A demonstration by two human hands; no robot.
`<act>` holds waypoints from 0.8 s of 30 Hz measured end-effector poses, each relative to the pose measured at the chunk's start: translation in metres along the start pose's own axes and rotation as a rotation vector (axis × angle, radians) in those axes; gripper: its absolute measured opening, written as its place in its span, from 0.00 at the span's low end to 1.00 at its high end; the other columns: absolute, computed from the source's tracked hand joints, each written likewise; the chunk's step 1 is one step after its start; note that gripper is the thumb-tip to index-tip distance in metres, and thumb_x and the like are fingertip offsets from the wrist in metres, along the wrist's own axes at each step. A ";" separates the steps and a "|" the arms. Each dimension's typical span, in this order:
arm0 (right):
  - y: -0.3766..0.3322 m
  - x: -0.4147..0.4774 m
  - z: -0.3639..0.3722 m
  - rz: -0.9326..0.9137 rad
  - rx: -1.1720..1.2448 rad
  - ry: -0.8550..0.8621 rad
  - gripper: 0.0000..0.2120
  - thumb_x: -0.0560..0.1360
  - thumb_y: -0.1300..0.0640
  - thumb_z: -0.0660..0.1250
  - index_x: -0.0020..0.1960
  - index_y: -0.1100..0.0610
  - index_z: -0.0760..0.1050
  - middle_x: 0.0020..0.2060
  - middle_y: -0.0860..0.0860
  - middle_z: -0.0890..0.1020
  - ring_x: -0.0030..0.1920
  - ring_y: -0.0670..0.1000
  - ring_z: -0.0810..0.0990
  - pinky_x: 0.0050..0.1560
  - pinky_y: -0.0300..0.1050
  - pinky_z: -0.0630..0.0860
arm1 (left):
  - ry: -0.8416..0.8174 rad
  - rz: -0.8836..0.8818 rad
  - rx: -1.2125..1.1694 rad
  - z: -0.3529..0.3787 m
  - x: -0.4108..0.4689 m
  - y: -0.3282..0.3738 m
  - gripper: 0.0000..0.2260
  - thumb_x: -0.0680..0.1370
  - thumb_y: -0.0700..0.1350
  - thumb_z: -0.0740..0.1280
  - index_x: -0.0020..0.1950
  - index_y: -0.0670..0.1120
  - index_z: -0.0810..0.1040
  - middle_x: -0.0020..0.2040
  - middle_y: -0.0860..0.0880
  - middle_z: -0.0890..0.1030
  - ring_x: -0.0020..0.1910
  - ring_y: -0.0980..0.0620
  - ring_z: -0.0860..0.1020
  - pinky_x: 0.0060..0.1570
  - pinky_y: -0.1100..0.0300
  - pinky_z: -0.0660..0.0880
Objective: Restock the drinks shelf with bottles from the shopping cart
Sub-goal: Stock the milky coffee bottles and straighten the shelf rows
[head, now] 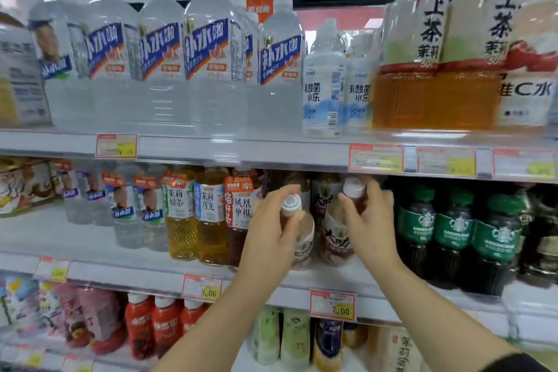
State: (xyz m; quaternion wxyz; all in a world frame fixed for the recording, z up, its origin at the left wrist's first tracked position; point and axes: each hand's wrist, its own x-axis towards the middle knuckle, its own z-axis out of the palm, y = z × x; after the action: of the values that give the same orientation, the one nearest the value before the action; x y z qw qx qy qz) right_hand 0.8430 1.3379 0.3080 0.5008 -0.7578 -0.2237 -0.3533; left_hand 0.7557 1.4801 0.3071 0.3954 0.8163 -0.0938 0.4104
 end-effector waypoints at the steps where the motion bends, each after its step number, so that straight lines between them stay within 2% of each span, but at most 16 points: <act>1: 0.002 0.010 0.004 0.079 0.027 -0.013 0.17 0.75 0.59 0.65 0.63 0.58 0.69 0.51 0.53 0.74 0.58 0.55 0.68 0.56 0.42 0.65 | 0.002 -0.044 -0.036 0.003 0.007 0.000 0.16 0.78 0.42 0.62 0.62 0.58 0.68 0.53 0.66 0.68 0.56 0.73 0.66 0.55 0.79 0.62; 3: 0.009 0.026 0.013 0.175 0.095 -0.051 0.17 0.75 0.58 0.65 0.63 0.58 0.70 0.54 0.56 0.76 0.59 0.58 0.71 0.62 0.50 0.68 | 0.020 -0.145 -0.123 0.009 0.021 -0.002 0.15 0.79 0.44 0.61 0.65 0.55 0.69 0.54 0.60 0.71 0.57 0.66 0.69 0.58 0.69 0.66; 5: 0.015 0.035 0.021 0.245 0.132 -0.108 0.15 0.76 0.58 0.65 0.62 0.59 0.71 0.54 0.56 0.78 0.58 0.58 0.74 0.58 0.48 0.71 | 0.041 -0.209 -0.154 0.014 0.034 -0.003 0.13 0.79 0.45 0.61 0.63 0.55 0.69 0.52 0.59 0.74 0.55 0.59 0.72 0.57 0.61 0.69; 7: 0.020 0.037 0.026 0.260 0.131 -0.148 0.15 0.76 0.57 0.65 0.62 0.59 0.71 0.54 0.55 0.78 0.57 0.55 0.75 0.55 0.43 0.69 | 0.041 -0.242 -0.134 0.019 0.044 -0.005 0.11 0.79 0.45 0.61 0.61 0.53 0.69 0.49 0.59 0.74 0.53 0.59 0.72 0.53 0.62 0.67; 9: 0.020 0.035 0.026 0.236 0.149 -0.160 0.16 0.77 0.56 0.64 0.63 0.57 0.70 0.53 0.51 0.77 0.55 0.51 0.75 0.54 0.40 0.67 | 0.037 -0.261 -0.127 0.024 0.051 -0.009 0.12 0.79 0.45 0.61 0.63 0.48 0.69 0.52 0.54 0.75 0.53 0.59 0.71 0.53 0.64 0.65; 12: 0.032 0.020 0.024 0.270 0.212 -0.224 0.18 0.73 0.55 0.69 0.60 0.47 0.67 0.51 0.44 0.76 0.52 0.42 0.74 0.55 0.39 0.68 | 0.042 -0.240 -0.119 0.033 0.059 -0.015 0.14 0.79 0.45 0.61 0.64 0.45 0.69 0.57 0.52 0.73 0.55 0.59 0.68 0.53 0.67 0.62; 14: 0.051 0.004 0.027 0.324 0.166 -0.299 0.27 0.66 0.52 0.75 0.59 0.46 0.66 0.54 0.46 0.76 0.55 0.44 0.75 0.58 0.44 0.72 | 0.033 -0.234 -0.114 0.038 0.062 -0.018 0.15 0.80 0.46 0.61 0.65 0.44 0.69 0.57 0.52 0.73 0.55 0.59 0.68 0.52 0.70 0.61; 16: 0.068 -0.008 0.029 0.384 0.031 -0.385 0.35 0.60 0.48 0.77 0.62 0.49 0.66 0.56 0.50 0.76 0.59 0.50 0.75 0.60 0.51 0.74 | 0.019 -0.264 -0.146 0.042 0.064 -0.020 0.15 0.80 0.46 0.61 0.65 0.45 0.69 0.58 0.51 0.74 0.56 0.57 0.70 0.52 0.69 0.62; 19: 0.073 -0.009 0.027 0.446 -0.034 -0.426 0.32 0.63 0.52 0.78 0.61 0.56 0.66 0.55 0.52 0.76 0.57 0.51 0.75 0.53 0.45 0.73 | 0.033 -0.309 -0.246 0.042 0.064 -0.019 0.16 0.79 0.46 0.62 0.67 0.48 0.69 0.57 0.54 0.73 0.58 0.56 0.70 0.56 0.65 0.64; 21: 0.071 -0.006 0.027 0.438 -0.030 -0.437 0.29 0.65 0.55 0.76 0.61 0.57 0.65 0.52 0.50 0.75 0.54 0.50 0.75 0.49 0.42 0.70 | 0.056 -0.303 -0.258 0.043 0.054 -0.020 0.20 0.78 0.46 0.64 0.69 0.51 0.65 0.60 0.56 0.70 0.61 0.58 0.68 0.58 0.64 0.63; 24: 0.072 -0.003 0.032 0.443 -0.027 -0.422 0.24 0.68 0.57 0.74 0.59 0.59 0.66 0.48 0.48 0.75 0.50 0.49 0.75 0.47 0.42 0.70 | -0.004 -0.358 -0.185 0.048 0.024 -0.029 0.35 0.73 0.49 0.70 0.75 0.53 0.54 0.69 0.52 0.61 0.68 0.56 0.62 0.65 0.61 0.64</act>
State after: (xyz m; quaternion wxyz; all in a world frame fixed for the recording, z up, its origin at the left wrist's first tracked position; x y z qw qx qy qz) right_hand 0.9008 1.3385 0.2546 0.4979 -0.8515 -0.1474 -0.0734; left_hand 0.8140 1.4688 0.2917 0.5350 0.7811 0.0148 0.3217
